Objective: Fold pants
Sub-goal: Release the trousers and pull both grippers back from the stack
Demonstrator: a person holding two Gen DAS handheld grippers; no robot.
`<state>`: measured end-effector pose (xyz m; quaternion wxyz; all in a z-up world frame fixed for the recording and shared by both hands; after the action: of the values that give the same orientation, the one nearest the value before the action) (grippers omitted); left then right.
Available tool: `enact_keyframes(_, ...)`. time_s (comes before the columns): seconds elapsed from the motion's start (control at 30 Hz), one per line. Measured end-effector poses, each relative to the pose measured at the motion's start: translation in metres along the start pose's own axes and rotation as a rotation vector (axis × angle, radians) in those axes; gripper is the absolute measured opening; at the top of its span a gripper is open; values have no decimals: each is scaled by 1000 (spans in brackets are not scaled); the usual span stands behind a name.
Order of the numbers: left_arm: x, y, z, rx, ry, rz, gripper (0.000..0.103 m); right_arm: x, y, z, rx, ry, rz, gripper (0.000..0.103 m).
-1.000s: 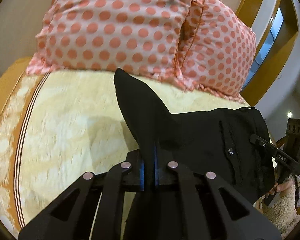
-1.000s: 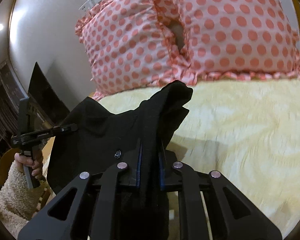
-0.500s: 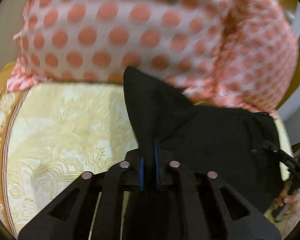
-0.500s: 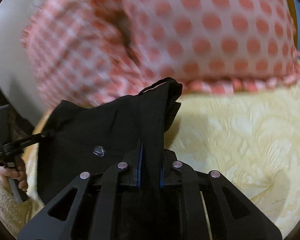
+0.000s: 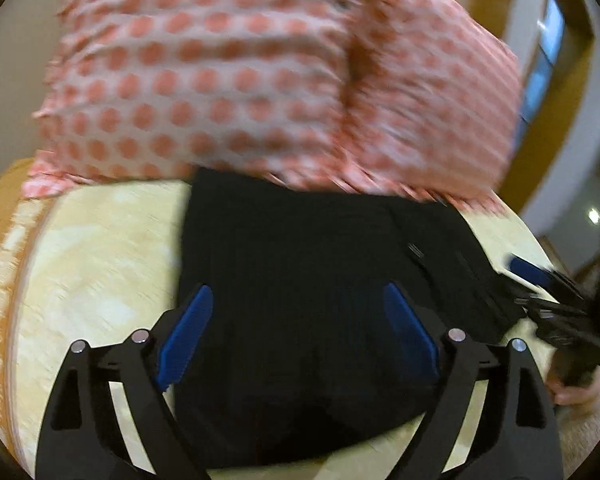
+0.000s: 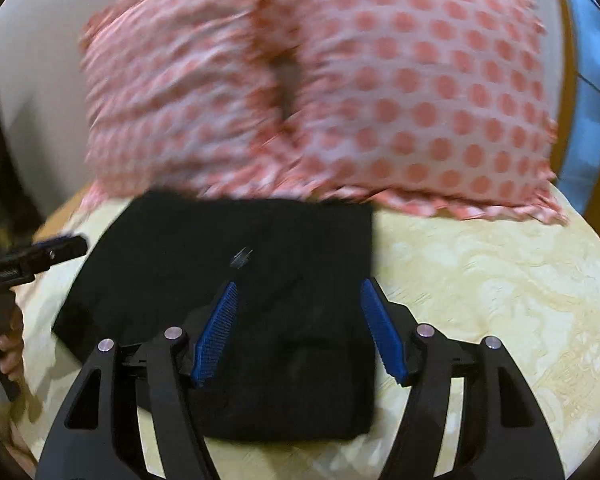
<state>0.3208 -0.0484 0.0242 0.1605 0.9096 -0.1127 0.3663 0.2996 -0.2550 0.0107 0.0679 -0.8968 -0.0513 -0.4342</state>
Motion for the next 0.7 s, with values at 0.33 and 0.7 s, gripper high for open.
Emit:
enact_keyframes(0.33, -43, 12, 47, 67, -179, 55, 93, -34, -14, 29, -61, -167, -52, 73)
enact_keyframes(0.7, -92, -15, -36, 288, -96, 27, 101, -76, -32, -42, -60, -47, 102, 96)
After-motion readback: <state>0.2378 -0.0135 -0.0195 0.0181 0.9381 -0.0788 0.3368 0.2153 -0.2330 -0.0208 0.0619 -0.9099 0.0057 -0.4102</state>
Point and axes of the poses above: each gripper's, at about its wrist camera, not at the fingertips, and z roughly the way its jaws point, y to its right, x to its top, the point moved 9 cm from there along z, roughly the way its jaws point, and after that the axes turned 1 degree about z, right-handed, at the moved point
